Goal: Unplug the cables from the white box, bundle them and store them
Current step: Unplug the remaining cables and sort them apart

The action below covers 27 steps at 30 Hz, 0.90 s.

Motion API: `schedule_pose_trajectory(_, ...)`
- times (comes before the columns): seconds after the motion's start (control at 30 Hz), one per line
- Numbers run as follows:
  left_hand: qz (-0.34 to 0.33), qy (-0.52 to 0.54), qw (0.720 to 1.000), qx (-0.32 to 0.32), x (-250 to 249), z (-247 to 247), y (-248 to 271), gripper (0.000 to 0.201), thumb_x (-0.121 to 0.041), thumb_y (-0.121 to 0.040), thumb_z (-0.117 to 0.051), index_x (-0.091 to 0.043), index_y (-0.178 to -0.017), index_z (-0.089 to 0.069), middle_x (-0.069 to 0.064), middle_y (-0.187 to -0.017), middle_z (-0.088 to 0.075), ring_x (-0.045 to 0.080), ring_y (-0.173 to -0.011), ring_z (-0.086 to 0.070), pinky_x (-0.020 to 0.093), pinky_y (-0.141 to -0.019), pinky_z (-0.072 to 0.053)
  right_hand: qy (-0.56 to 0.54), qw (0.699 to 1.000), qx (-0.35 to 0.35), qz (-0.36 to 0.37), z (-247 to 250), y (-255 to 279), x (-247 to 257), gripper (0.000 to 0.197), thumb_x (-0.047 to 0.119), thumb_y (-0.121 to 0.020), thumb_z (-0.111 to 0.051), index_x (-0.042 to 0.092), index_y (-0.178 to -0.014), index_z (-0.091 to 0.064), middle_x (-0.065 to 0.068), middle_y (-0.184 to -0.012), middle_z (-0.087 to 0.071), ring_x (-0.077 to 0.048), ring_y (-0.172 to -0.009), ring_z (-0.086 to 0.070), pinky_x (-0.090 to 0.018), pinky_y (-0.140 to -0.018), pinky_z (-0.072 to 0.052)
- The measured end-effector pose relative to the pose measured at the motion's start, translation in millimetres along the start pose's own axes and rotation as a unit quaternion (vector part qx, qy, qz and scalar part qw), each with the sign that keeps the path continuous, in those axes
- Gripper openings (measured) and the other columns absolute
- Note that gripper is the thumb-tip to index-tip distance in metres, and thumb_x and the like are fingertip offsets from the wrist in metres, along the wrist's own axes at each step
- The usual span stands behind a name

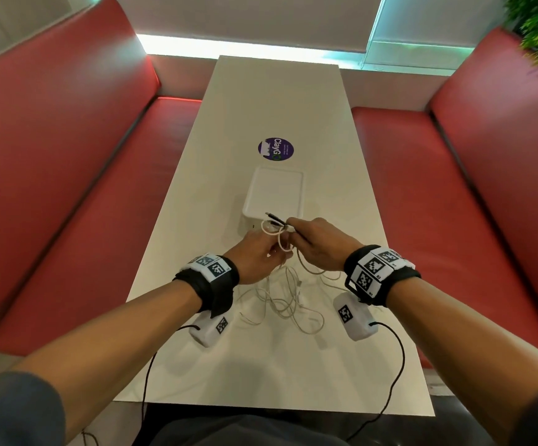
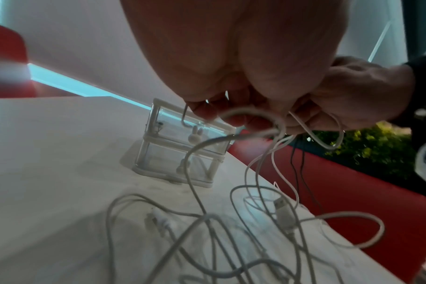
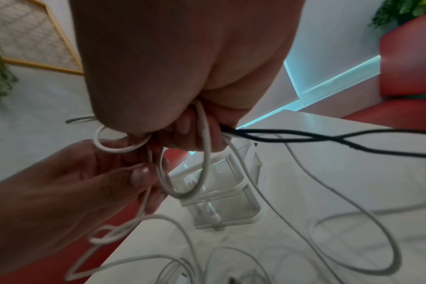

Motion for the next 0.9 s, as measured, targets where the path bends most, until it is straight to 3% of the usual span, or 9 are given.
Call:
schedule_pose_trajectory(0.07, 0.042, 0.004, 0.999, 0.005, 4, 0, -3, 0.011, -0.023, -0.098, -0.053, -0.019, -0.092, -0.061, -0.009, -0.082, -0.065, 0.003, -0.072, -0.058, 0.013, -0.065, -0.043, -0.01, 1.0, -0.028, -0.001, 4, 3, 2, 0.023, 0.026, -0.106, -0.038, 0.015, -0.091, -0.051, -0.003, -0.068, -0.062, -0.021, -0.057, -0.056, -0.037, -0.057, -0.046)
schedule_pose_trajectory(0.13, 0.085, -0.014, 0.996, 0.028, 13, -3, -4, 0.019, -0.026, -0.098, -0.05, -0.019, -0.089, -0.065, -0.011, -0.085, -0.066, 0.001, -0.075, -0.059, 0.016, -0.068, -0.042, -0.019, 0.997, -0.078, -0.019, 17, 6, 1, 0.024, 0.028, -0.107, -0.037, 0.016, -0.09, -0.049, -0.003, -0.065, -0.06, -0.022, -0.055, -0.054, -0.039, -0.056, -0.043)
schedule_pose_trajectory(0.27, 0.131, -0.06, 0.984, 0.106, 37, -24, 10, 0.026, -0.028, -0.1, -0.049, -0.013, -0.089, -0.067, -0.004, -0.092, -0.068, 0.013, -0.082, -0.061, 0.025, -0.071, -0.043, -0.069, 0.973, -0.208, -0.073, 65, 12, -8, 0.033, 0.032, -0.107, -0.034, 0.01, -0.09, -0.051, -0.005, -0.07, -0.062, -0.021, -0.056, -0.052, -0.035, -0.056, -0.04)
schedule_pose_trajectory(0.37, 0.165, -0.106, 0.971, 0.135, 61, -37, 25, 0.029, -0.033, -0.101, -0.047, -0.013, -0.097, -0.068, 0.001, -0.101, -0.07, 0.021, -0.092, -0.062, 0.035, -0.084, -0.045, -0.119, 0.947, -0.281, -0.105, 97, 16, -15, 0.035, 0.034, -0.108, -0.032, 0.013, -0.089, -0.054, 0.008, -0.068, -0.057, -0.002, -0.048, -0.046, -0.021, -0.049, -0.037)
schedule_pose_trajectory(0.5, 0.192, -0.168, 0.95, 0.18, 90, -49, 42, 0.035, -0.037, -0.104, -0.04, -0.015, -0.101, -0.066, 0.003, -0.103, -0.07, 0.026, -0.096, -0.062, 0.04, -0.09, -0.042, -0.209, 0.913, -0.332, -0.109, 124, 19, -23, 0.032, 0.038, -0.106, -0.036, 0.019, -0.091, -0.057, 0.016, -0.068, -0.051, -0.003, -0.052, -0.044, -0.024, -0.053, -0.038)
schedule_pose_trajectory(0.6, 0.202, -0.151, 0.953, 0.167, 97, -47, 44, 0.031, -0.034, -0.103, -0.042, -0.015, -0.101, -0.066, 0.003, -0.103, -0.07, 0.025, -0.097, -0.062, 0.041, -0.092, -0.045, -0.118, 0.962, -0.23, -0.089, 116, 13, -7, 0.04, 0.037, -0.107, -0.034, 0.011, -0.093, -0.06, 0.011, -0.067, -0.054, -0.003, -0.049, -0.044, -0.019, -0.049, -0.036)
schedule_pose_trajectory(0.7, 0.201, -0.157, 0.952, 0.171, 95, -44, 45, 0.026, -0.03, -0.101, -0.044, -0.015, -0.103, -0.065, 0.003, -0.107, -0.069, 0.026, -0.098, -0.061, 0.042, -0.092, -0.046, 0.016, 0.993, -0.076, -0.084, 95, 9, 1, 0.043, 0.039, -0.107, -0.034, 0.01, -0.09, -0.06, -0.003, -0.075, -0.064, -0.017, -0.06, -0.053, -0.031, -0.055, -0.04)
schedule_pose_trajectory(0.83, 0.201, -0.167, 0.95, 0.169, 96, -39, 49, 0.022, -0.027, -0.1, -0.045, -0.014, -0.101, -0.063, 0.004, -0.104, -0.069, 0.026, -0.094, -0.061, 0.04, -0.086, -0.048, 0.129, 0.977, 0.039, -0.165, 96, 19, -26, 0.037, 0.037, -0.106, -0.038, 0.017, -0.079, -0.055, -0.004, -0.073, -0.061, -0.019, -0.061, -0.054, -0.031, -0.053, -0.036)
schedule_pose_trajectory(0.9, 0.202, -0.169, 0.949, 0.172, 96, -38, 51, 0.021, -0.026, -0.1, -0.044, -0.015, -0.099, -0.062, 0.005, -0.103, -0.069, 0.026, -0.092, -0.06, 0.04, -0.084, -0.049, 0.229, 0.938, 0.128, -0.226, 92, 28, -46, 0.034, 0.035, -0.105, -0.04, 0.017, -0.08, -0.056, -0.002, -0.075, -0.06, -0.017, -0.062, -0.055, -0.03, -0.054, -0.038)
Point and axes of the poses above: each hand's wrist, its own y-axis away from the middle knuckle, its own z-axis out of the back of the hand, x = y × z, the point moved 9 cm from there along -y, towards the middle knuckle
